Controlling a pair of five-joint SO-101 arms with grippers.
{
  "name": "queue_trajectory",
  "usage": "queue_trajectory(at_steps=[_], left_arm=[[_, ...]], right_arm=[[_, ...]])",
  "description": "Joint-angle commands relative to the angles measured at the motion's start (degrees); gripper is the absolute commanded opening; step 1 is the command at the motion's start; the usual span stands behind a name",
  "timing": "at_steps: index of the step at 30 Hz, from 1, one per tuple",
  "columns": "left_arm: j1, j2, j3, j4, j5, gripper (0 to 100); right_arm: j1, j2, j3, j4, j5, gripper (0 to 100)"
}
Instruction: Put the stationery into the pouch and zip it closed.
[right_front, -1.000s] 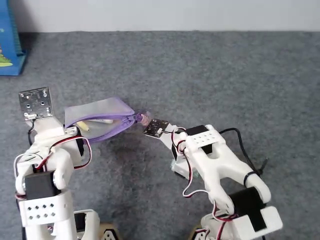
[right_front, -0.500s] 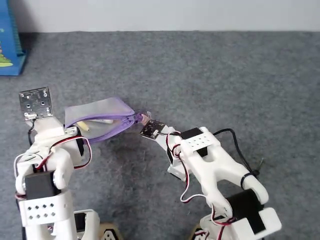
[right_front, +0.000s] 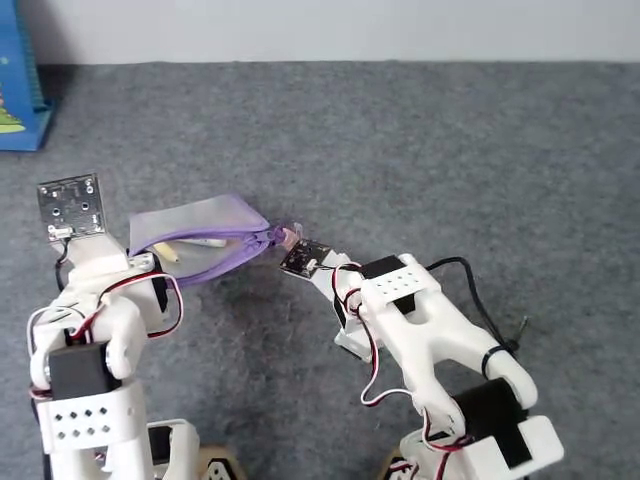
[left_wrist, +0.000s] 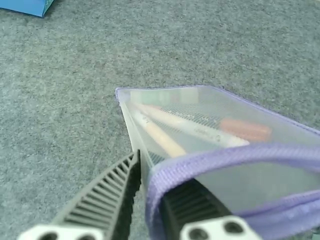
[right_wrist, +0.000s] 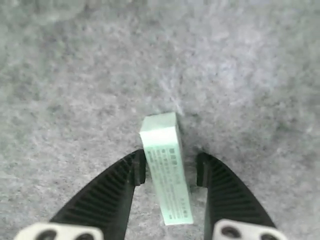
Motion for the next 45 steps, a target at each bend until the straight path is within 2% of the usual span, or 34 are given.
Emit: queue_trajectory(at_steps=[1,6,11,24,29,31,37,45], left_arm=[[0.0,-0.18,-0.4,-1.58,-0.18,1],[0.0,-0.18,-0.31,-2.29,-0.18,1],[0.0,-0.18,-0.31,-2.2,-0.18,1],[0.0,-0.18,-0.31,-1.93,-0.18,1],[0.0,-0.18,-0.31,-2.02,-0.18,1],[0.0,-0.18,-0.31,-2.02,-0.18,1],[0.0,-0.18,-0.31,-1.93,-0.18,1],[0.44,0.26,-2.59,-1.93,0.09,1]], right_arm=[[0.04,-2.68,-2.73,-1.27,-0.53,21.9],[-2.15,-11.65,-2.55,6.02,-0.53,21.9],[-3.12,-14.02,-1.85,6.02,-0.62,21.9],[-4.7,-0.04,-0.7,-1.71,-0.62,21.4],[-4.7,-0.75,-0.79,-1.8,-0.62,6.5],[-4.62,-2.77,-0.79,-1.36,-0.62,1.7],[-4.7,-12.35,-0.44,5.23,-0.62,1.0],[-4.35,-33.1,-0.7,13.93,-0.62,1.0]])
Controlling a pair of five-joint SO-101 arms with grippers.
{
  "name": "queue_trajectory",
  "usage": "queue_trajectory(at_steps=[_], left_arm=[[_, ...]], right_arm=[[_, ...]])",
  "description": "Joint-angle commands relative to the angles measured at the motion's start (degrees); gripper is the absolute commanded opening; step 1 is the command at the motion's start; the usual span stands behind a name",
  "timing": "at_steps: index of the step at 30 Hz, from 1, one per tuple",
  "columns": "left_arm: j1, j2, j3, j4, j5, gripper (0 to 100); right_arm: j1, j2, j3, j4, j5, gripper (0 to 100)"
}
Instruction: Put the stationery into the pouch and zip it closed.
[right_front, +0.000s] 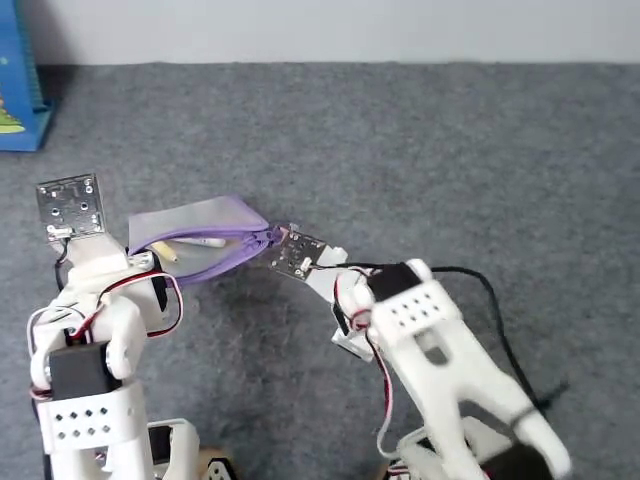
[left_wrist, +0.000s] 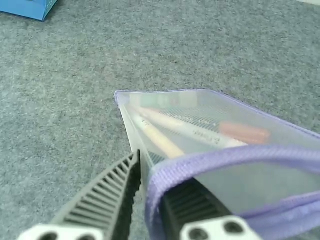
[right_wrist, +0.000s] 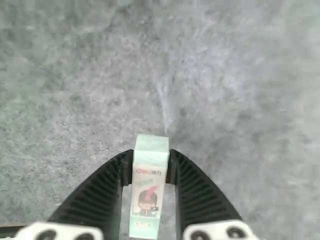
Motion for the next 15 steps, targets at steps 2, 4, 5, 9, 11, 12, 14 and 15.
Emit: queue_trajectory(at_steps=[2,4,5,9,11,12,14,15], left_arm=[[1.58,0.35,-4.26,-0.53,0.18,1],[3.6,0.35,-6.11,1.49,0.26,1],[4.84,0.35,-7.08,2.37,0.26,1],[7.56,0.35,-10.51,3.6,0.35,1],[8.26,0.35,-12.18,3.96,0.35,1],[8.53,0.35,-13.05,4.48,0.35,1],[9.32,0.44,-14.9,5.63,0.35,1],[9.76,0.44,-15.6,6.07,0.35,1]], right_arm=[[0.04,-14.73,-0.97,2.77,-0.53,1.0],[-0.13,-20.53,-1.05,2.86,-2.55,1.0],[-0.13,-23.34,-1.05,2.68,-4.66,0.9],[-0.92,-33.19,-1.14,1.63,-9.41,0.9],[-2.24,-37.05,-1.14,1.54,-10.37,0.9],[-2.86,-38.64,-1.14,1.36,-11.08,0.9],[-4.26,-41.27,-1.23,1.36,-12.22,0.9],[-5.05,-42.24,-1.93,1.36,-12.92,0.9]])
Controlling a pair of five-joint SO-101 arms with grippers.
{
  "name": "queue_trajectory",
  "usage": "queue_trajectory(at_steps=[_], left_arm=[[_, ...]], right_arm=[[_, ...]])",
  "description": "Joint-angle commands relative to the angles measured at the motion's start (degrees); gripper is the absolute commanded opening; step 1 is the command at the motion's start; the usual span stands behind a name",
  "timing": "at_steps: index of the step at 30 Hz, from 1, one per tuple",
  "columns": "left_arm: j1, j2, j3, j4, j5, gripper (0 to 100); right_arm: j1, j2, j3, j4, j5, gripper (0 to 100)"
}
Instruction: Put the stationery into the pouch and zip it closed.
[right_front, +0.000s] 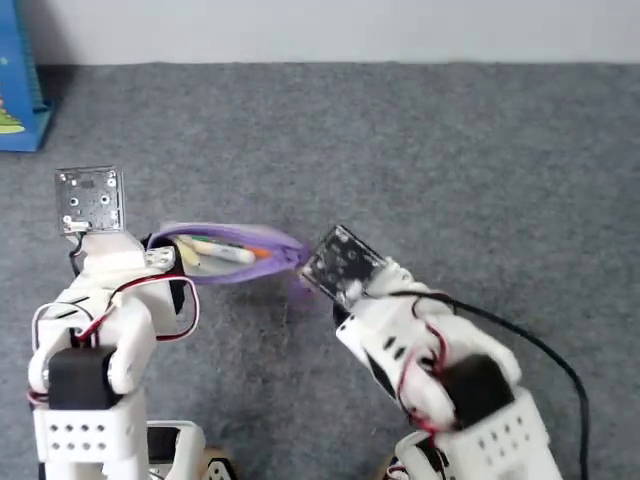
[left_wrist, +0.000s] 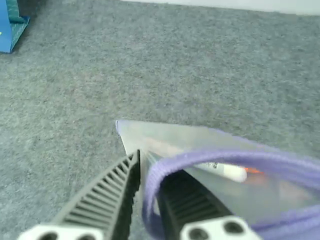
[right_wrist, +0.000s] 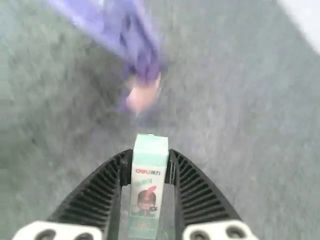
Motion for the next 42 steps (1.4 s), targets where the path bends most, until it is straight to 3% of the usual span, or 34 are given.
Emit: queue_trajectory(at_steps=[1,6,15,26,34,42], left_arm=[[1.32,0.44,-6.46,0.88,0.35,1],[1.58,0.44,-6.81,0.88,0.35,1],[1.49,0.44,-3.38,0.35,0.35,1],[1.49,0.44,-1.71,-0.09,0.35,1],[1.49,0.35,-1.71,0.0,0.35,1],[1.49,0.35,-1.01,0.0,0.35,1]], right_arm=[[-2.68,-4.44,-2.99,-0.92,-2.99,0.9],[-4.35,-4.7,-11.34,-2.59,-9.41,0.9],[-10.95,-5.14,-16.18,-15.6,-20.84,0.9],[-13.23,-5.05,-2.46,-41.71,-33.32,0.9],[-18.95,-5.14,14.51,-62.29,-34.29,0.8],[-18.68,-4.53,20.84,-68.0,-31.74,0.8]])
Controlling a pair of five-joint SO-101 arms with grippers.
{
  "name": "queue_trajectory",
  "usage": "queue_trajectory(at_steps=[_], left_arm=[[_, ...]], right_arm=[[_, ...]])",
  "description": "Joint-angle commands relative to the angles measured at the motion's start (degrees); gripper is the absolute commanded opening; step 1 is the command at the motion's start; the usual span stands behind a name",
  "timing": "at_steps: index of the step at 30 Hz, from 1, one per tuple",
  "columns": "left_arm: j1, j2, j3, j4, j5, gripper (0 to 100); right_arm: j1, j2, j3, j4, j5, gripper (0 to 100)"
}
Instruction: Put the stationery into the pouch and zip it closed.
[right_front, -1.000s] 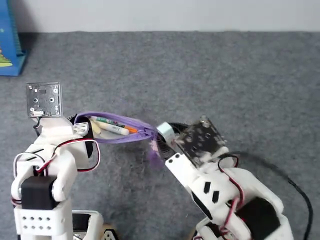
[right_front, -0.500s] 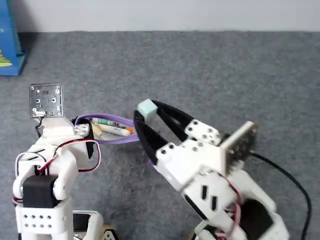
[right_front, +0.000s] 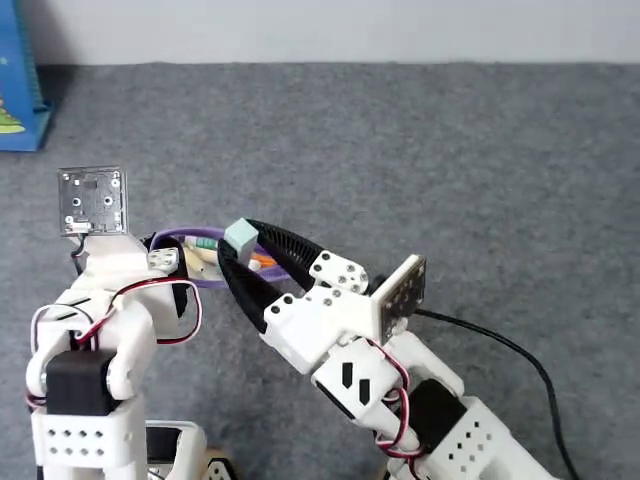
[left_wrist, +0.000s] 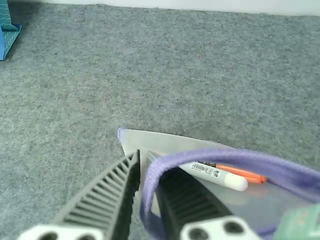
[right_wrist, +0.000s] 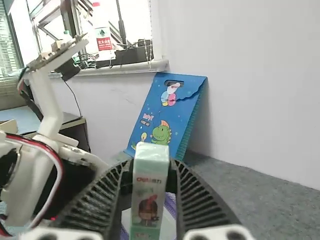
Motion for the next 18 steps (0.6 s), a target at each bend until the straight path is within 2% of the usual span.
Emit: queue_trajectory(at_steps=[1,10,13,15,18], left_arm=[[0.18,0.35,-0.13,-0.97,0.35,1],[0.0,0.26,-0.13,-0.88,0.35,1],[-0.09,0.26,-0.13,-0.88,0.35,1],[-0.09,0.26,-0.13,-0.88,0.35,1],[-0.09,0.26,-0.13,-0.88,0.35,1]], right_arm=[[-0.13,0.13,1.23,-4.18,1.32,0.8],[3.82,12.44,2.29,-17.54,1.32,1.0],[3.82,16.13,2.29,-19.82,3.69,1.4],[3.65,16.92,2.2,-19.65,4.84,4.5],[3.65,16.84,2.02,-17.19,5.01,14.3]])
